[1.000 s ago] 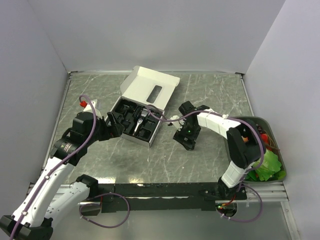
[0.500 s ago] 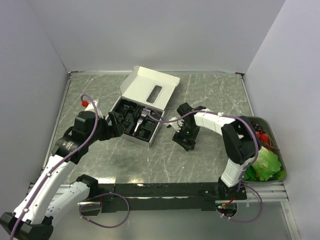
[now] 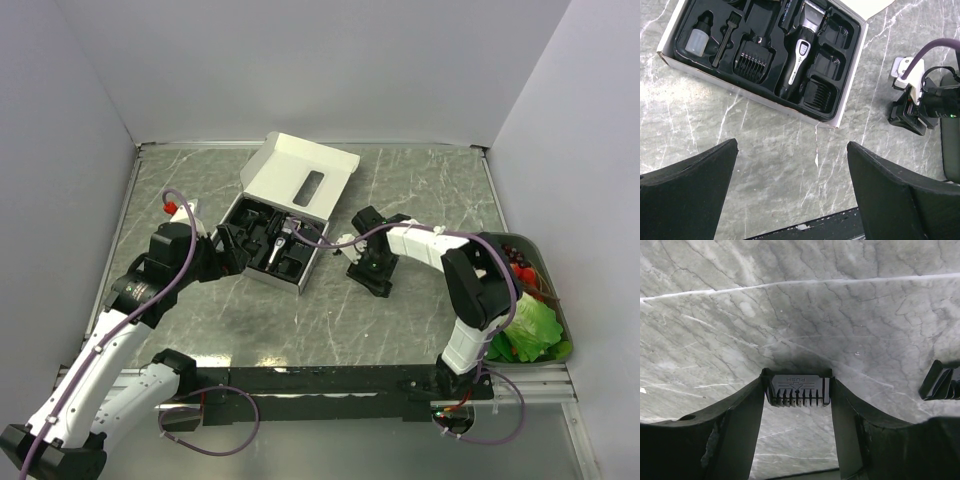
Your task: Sort the hair-cutting tools
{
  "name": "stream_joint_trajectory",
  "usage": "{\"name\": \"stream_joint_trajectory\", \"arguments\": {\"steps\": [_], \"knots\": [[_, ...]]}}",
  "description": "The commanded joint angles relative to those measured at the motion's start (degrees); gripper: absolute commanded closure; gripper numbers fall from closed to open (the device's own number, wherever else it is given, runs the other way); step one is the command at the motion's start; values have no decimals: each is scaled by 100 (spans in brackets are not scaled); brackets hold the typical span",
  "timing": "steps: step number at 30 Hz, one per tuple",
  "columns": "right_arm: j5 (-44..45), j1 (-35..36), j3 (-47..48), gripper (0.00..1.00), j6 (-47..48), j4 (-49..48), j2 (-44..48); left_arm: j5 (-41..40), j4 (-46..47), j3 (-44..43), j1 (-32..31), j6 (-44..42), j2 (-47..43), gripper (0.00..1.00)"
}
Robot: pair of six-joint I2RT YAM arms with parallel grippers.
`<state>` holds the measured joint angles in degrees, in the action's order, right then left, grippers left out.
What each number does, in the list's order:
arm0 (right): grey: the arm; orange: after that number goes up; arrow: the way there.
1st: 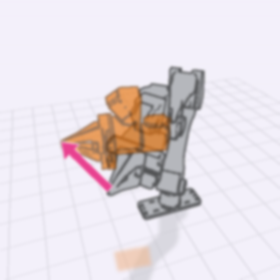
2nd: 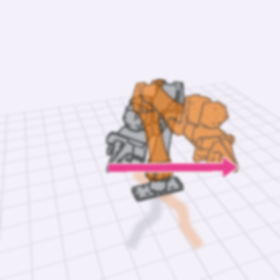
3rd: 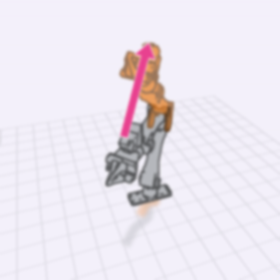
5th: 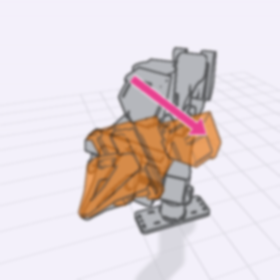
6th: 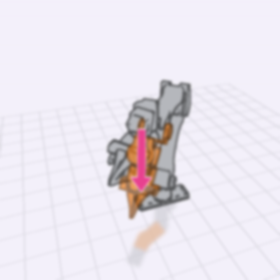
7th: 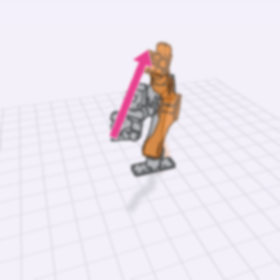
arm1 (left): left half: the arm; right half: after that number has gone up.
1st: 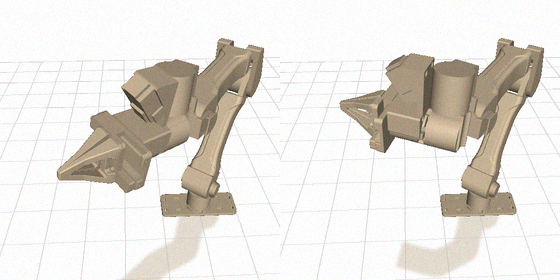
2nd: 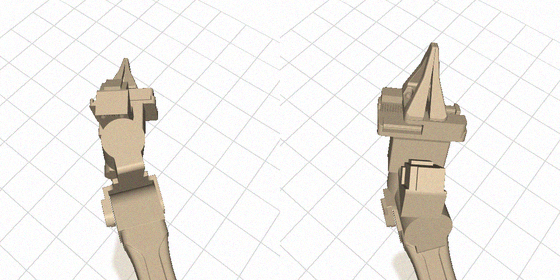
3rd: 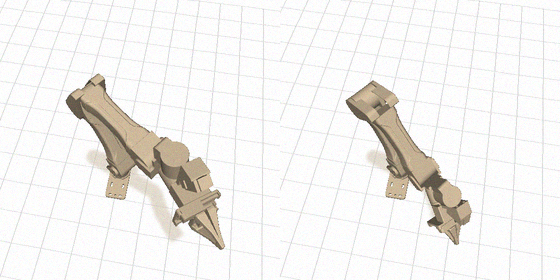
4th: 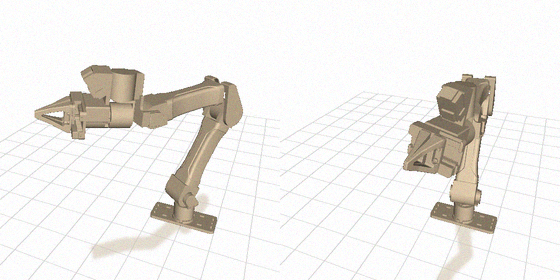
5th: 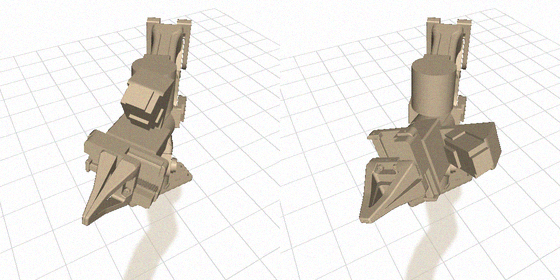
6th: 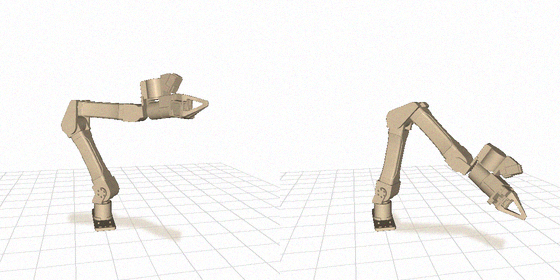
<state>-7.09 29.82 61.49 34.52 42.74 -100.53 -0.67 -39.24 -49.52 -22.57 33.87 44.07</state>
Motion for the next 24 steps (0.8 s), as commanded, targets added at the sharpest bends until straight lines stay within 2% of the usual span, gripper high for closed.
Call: {"name": "stream_joint_trajectory", "arguments": {"steps": [1, 2, 7, 12, 18, 24], "knots": [[58, 199, -182, 56, -191, -29, -160, -72, 110, -93, -2, -12, -74, 4], [59, 234, -121, 60, -244, -3, -177, -74, 119, -85, -2, -12, -92, 4], [76, 252, 64, 66, -525, 129, -28, -65, 84, -128, -2, -29, -92, 4], [76, 305, 564, 64, -858, 533, 340, -127, 5, -199, -2, -47, -145, 4], [58, 726, 1514, 63, -1193, 1025, 464, -206, -75, -278, -2, 15, -171, 3], [304, 1262, 2656, 63, -1255, 1351, 78, -294, -145, -348, -2, 67, -171, 4]]}}
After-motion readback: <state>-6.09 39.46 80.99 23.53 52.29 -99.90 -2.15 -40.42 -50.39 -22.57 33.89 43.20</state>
